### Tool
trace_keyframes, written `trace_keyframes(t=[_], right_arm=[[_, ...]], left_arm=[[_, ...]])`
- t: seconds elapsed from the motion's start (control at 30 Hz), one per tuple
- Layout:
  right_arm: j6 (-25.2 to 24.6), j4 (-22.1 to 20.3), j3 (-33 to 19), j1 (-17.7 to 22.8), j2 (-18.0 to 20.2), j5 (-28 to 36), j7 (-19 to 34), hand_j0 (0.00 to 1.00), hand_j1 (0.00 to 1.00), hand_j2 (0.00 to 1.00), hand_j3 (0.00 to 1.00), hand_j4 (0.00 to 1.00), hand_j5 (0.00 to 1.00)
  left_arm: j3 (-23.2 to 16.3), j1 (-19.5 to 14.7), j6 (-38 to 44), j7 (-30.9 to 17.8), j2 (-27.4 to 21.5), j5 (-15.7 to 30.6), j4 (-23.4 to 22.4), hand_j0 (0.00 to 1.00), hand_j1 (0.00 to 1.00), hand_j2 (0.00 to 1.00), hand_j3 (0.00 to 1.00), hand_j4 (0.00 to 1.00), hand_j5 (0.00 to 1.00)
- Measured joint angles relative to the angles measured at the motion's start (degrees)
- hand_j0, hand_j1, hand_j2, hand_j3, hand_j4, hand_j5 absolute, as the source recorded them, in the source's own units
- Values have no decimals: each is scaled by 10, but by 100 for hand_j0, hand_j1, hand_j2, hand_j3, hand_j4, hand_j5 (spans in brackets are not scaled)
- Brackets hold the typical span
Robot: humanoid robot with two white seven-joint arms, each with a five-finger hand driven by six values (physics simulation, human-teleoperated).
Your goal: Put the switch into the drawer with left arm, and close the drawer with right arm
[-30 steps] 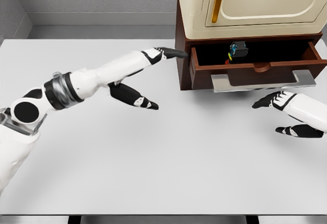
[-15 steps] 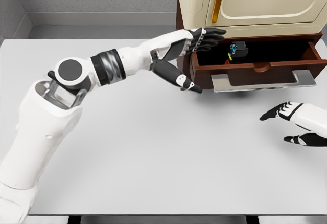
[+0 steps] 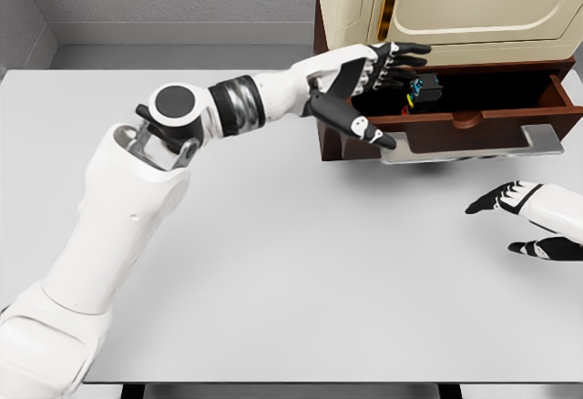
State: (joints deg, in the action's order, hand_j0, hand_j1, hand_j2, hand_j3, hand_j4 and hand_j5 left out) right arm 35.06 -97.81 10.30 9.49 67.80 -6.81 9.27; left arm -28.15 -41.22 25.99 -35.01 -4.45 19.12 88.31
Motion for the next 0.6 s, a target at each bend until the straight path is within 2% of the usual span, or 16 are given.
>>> trace_keyframes(t=[0.23,0.6], right_arm=[[0,3,0,0,0,0,0,81,81,81,81,81,81],[0,4,0,0,0,-1,0,81,81,81,81,81,81]], left_arm=[[-4,-19,-1,0,12,-4,-37,100,100,100,100,100,100],[-5,-24,-2,0,40,-37,-70,100,100,100,100,100,100]])
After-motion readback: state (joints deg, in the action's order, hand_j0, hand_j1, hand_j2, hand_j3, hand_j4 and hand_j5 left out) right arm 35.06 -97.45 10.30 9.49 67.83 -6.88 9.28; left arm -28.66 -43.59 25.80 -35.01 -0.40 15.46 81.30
